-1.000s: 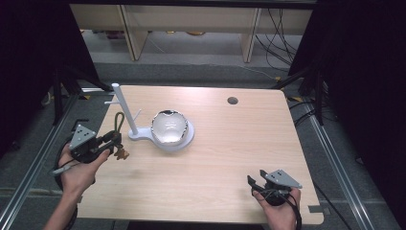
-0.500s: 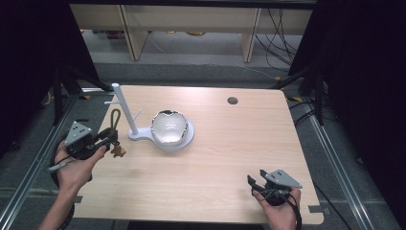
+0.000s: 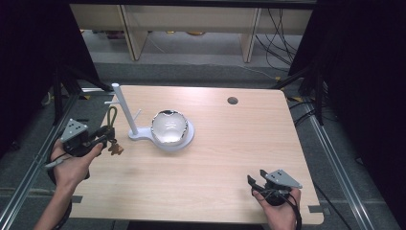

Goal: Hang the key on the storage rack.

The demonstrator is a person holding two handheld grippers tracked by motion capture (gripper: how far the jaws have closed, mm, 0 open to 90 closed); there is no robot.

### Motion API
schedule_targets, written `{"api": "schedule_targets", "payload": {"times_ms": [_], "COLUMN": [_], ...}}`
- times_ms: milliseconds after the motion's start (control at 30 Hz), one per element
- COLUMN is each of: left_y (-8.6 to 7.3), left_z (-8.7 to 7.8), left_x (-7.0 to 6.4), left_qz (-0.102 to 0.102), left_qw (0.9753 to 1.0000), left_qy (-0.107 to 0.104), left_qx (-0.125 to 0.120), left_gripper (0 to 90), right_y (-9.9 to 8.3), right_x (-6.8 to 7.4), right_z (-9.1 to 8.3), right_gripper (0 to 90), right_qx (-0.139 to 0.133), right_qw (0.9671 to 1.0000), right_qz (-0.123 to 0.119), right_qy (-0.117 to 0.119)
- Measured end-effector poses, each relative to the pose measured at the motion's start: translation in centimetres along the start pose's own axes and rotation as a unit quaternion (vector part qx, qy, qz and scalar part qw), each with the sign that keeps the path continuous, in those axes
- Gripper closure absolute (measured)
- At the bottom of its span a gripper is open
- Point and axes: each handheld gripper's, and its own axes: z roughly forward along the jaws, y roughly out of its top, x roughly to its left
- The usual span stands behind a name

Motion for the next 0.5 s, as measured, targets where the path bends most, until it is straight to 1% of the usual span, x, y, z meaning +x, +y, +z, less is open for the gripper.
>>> {"api": "schedule_targets", "payload": {"times_ms": [200, 267, 500], "left_y": [0.25, 0.28, 0.32], "left_z": [0.00, 0.06, 0.30], "left_x": [0.36, 0.46, 0.88], "left_qz": [-0.004, -0.004, -0.010], "left_qw": [1.0000, 1.0000, 0.9999], "left_qy": [0.001, 0.000, 0.000], "left_qx": [-0.002, -0.002, 0.002], "left_gripper": [69.7, 69.7, 69.7], "right_y": [0.02, 0.00, 0.02], "right_x": [0.04, -0.01, 0.03], "right_z": [-0.07, 0.01, -0.08], "right_gripper": [46.4, 46.3, 46.3], "right_qx": [0.003, -0.001, 0.003], "right_qw": [1.0000, 1.0000, 1.0000], "right_qz": [0.002, 0.000, 0.002], "right_qy": [-0.001, 0.000, -0.001]}}
